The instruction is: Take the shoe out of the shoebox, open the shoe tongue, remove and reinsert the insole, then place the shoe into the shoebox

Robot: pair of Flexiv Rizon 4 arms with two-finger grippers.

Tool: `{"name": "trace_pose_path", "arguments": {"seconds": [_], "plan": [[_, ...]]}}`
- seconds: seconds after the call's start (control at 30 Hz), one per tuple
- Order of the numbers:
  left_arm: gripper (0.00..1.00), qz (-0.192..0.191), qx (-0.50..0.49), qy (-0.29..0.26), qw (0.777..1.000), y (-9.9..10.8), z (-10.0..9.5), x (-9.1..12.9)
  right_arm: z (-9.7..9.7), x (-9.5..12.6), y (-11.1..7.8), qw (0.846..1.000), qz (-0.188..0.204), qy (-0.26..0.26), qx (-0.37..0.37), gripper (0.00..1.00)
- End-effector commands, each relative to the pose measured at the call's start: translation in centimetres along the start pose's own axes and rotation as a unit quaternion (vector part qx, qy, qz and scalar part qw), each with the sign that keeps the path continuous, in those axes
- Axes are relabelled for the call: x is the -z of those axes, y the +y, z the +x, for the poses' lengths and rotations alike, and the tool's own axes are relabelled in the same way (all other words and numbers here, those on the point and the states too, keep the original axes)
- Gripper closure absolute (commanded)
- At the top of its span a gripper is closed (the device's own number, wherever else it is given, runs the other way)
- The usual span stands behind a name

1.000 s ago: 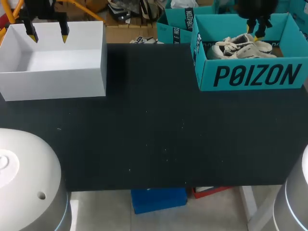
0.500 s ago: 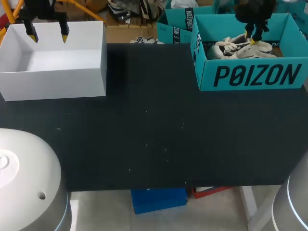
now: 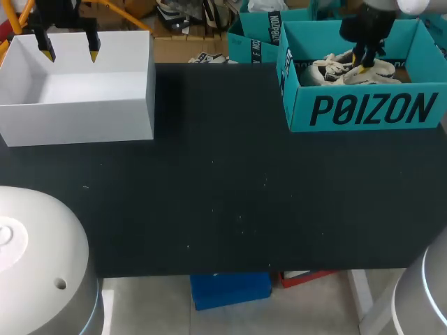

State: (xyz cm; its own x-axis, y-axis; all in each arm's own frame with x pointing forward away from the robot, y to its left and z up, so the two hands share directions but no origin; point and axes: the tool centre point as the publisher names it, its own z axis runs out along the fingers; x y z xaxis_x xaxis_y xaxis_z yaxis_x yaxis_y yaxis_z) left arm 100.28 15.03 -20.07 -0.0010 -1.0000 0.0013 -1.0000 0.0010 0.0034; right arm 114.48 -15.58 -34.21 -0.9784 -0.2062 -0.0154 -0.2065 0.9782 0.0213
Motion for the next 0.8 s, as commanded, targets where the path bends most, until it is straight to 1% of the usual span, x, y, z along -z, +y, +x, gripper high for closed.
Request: {"name": "trace_pose_path", "arguments": {"seconds": [0.03,0.07,0.13,0.23,0.37,0.6,0.77,0.8], "plan": [[0.0,0.0,0.0,-0.001,1.0,0.1,0.0,0.1,-0.6,-1.3,-0.2,1.0,-0.006,0.005,-0.002,0.68],[0.0,0.0,0.0,-0.001,1.0,0.1,0.0,0.1,-0.5,-1.5,-0.2,1.0,-0.007,0.006,-0.002,0.66],[0.0,0.0,0.0,-0.001,1.0,0.1,0.0,0.1,-0.3,-2.0,-0.3,1.0,-0.009,0.007,-0.002,0.65],[0.0,0.0,0.0,-0.001,1.0,0.1,0.0,0.1,-0.2,-3.0,-0.4,1.0,-0.013,0.009,0.0,0.68],[0.0,0.0,0.0,-0.001,1.0,0.1,0.0,0.1,-0.3,-4.1,-0.6,1.0,-0.014,0.01,0.003,0.7],[0.0,0.0,0.0,-0.001,1.0,0.1,0.0,0.1,0.0,-5.5,-0.9,1.0,-0.017,0.016,-0.004,0.73],[0.0,0.0,0.0,-0.001,1.0,0.1,0.0,0.1,-0.3,-6.2,-0.9,1.0,-0.02,0.016,-0.008,0.74],[0.0,0.0,0.0,-0.001,1.0,0.1,0.0,0.1,-0.5,-6.3,-0.8,1.0,-0.021,0.016,-0.008,0.76]]}}
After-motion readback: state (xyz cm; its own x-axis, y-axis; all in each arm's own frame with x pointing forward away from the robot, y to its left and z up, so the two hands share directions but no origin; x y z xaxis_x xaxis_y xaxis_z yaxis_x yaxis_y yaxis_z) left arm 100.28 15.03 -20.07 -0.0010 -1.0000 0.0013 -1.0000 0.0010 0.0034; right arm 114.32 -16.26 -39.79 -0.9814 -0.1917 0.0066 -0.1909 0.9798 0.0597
